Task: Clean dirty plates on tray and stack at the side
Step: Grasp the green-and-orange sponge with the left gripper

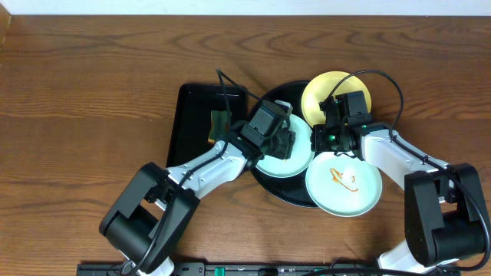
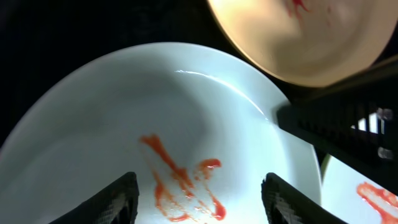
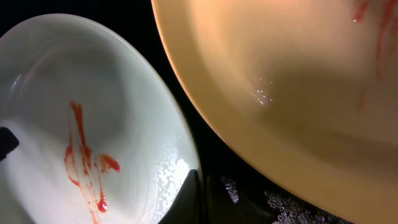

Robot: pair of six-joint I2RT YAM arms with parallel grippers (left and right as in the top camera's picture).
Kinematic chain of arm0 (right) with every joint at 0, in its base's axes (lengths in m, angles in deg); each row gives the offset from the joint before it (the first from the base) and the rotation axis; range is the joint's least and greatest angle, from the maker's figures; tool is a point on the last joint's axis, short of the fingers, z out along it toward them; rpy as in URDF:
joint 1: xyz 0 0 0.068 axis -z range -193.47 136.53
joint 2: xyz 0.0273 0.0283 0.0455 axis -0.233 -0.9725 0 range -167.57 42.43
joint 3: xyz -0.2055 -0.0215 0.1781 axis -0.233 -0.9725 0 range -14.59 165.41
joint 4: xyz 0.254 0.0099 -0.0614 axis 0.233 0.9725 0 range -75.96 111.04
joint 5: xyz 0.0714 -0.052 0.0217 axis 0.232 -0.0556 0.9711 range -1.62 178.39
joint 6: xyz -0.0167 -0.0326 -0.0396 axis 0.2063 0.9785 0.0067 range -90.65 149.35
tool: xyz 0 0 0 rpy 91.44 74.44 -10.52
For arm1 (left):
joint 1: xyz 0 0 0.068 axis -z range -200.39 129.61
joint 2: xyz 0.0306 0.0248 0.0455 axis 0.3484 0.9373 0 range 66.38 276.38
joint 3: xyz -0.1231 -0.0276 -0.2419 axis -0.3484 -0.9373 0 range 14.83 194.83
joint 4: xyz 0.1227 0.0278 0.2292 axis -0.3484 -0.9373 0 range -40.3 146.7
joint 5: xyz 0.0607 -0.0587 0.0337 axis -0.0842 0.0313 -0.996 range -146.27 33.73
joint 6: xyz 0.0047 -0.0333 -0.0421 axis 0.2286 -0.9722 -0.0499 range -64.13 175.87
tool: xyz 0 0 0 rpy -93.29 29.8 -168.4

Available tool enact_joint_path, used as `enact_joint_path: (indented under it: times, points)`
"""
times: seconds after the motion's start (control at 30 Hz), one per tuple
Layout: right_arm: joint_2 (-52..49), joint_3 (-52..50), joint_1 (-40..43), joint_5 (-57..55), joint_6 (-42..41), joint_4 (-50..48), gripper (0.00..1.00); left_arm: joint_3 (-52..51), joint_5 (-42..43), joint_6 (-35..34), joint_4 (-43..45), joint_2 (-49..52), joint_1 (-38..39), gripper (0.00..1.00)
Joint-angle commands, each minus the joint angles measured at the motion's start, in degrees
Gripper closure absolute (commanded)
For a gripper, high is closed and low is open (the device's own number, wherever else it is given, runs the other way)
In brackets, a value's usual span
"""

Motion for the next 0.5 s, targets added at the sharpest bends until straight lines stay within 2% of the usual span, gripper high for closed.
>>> enact_joint_path:
  times: [0.0, 0.23, 0.47]
  points:
    - [-0.5, 0.9, -0.1, -1.7, -0.9, 0.0, 0.99, 1.2, -3.3, 2.1, -0.6, -3.0, -2.4, 0.37]
    - [-0.5, 0.9, -0.1, -1.7, -1.0, -0.6, 0.99, 1.2, -15.0, 10.6, -5.0, -10.3, -9.5, 0.36]
    - [-0.5, 0.9, -0.1, -1.7, -1.3, -0.6, 0.99, 1.2, -15.7, 10.4, -10.7, -8.1, -15.6, 0.36]
